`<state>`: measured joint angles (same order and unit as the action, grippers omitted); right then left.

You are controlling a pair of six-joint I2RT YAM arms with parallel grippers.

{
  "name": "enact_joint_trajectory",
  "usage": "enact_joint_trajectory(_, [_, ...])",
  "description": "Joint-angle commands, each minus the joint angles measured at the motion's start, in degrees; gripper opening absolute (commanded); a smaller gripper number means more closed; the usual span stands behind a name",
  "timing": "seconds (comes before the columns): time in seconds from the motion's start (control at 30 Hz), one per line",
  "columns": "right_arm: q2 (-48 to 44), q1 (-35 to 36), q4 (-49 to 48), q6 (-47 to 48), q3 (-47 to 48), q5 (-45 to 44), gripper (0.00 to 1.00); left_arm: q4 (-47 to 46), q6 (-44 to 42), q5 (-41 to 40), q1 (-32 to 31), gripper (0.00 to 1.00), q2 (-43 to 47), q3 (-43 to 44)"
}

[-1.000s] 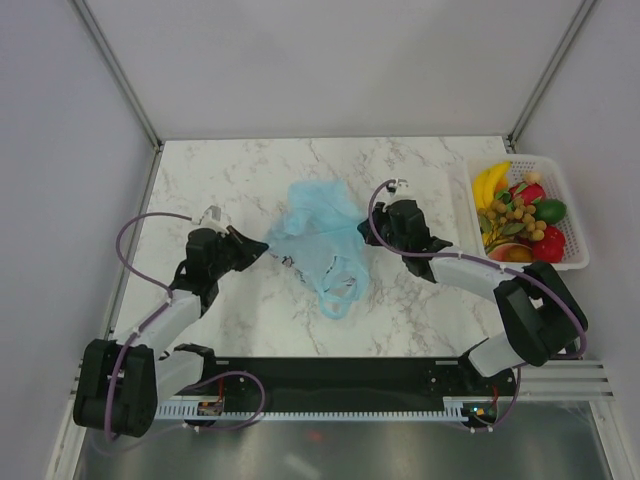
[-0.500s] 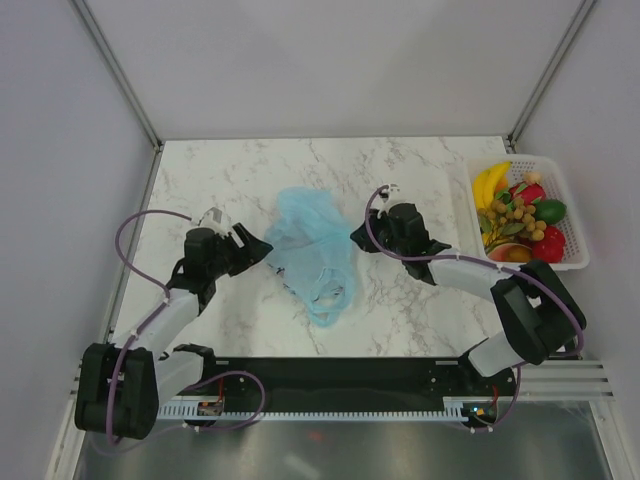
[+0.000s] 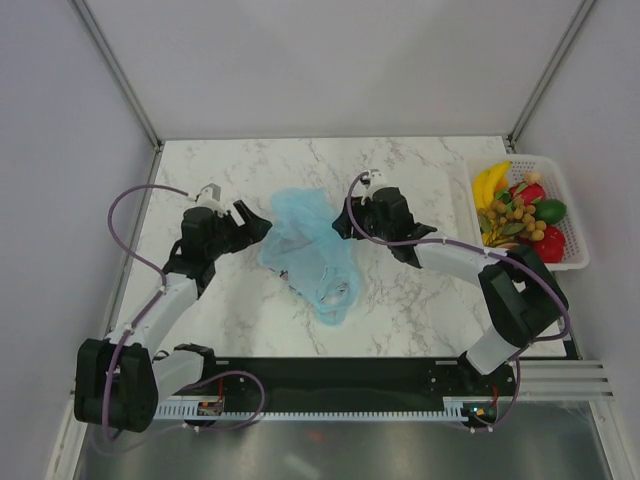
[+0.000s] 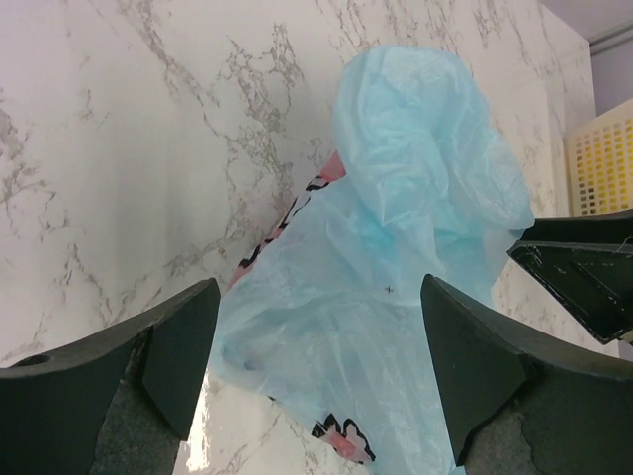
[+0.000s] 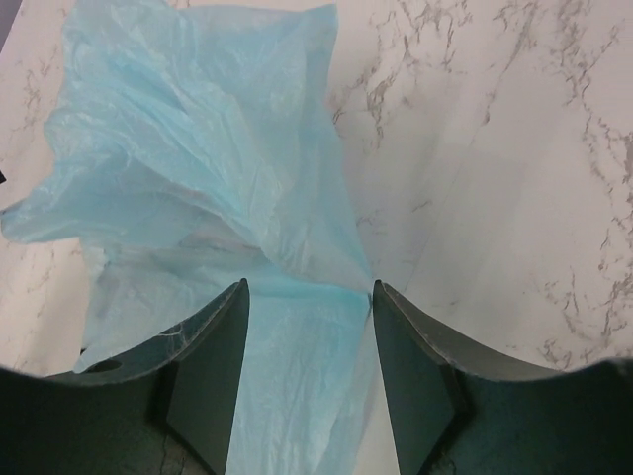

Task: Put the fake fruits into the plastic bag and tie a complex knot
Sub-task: Open the plastic bag at the center of the board.

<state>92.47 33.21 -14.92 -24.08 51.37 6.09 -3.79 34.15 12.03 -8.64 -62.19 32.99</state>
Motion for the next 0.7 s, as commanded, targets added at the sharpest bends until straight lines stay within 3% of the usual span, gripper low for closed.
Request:
enact_joint_trajectory(0.0, [1.49, 0.01, 3.31, 2.97, 5.40, -4.05, 0.61, -2.89, -5.22, -2.10, -2.07, 0.91, -3.80, 5.05])
enact_joint_trajectory(0.3, [0.78, -0.16, 6.13, 7.02, 9.53, -5.65, 0.73, -4.72, -11.03, -3.78, -7.26, 0.94, -5.40, 7.09])
enact_joint_trajectory(0.57, [10.88, -1.57, 8.77, 8.43, 18.32, 8.83, 0.72, -5.17, -13.58, -3.59, -7.61, 0.95, -3.46, 5.24])
enact_joint_trajectory(0.67, [12.99, -1.66, 8.41, 8.08, 18.67, 9.03, 0.67, -5.08, -14.38, -2.98, -7.70, 0.95, -4.16, 5.15])
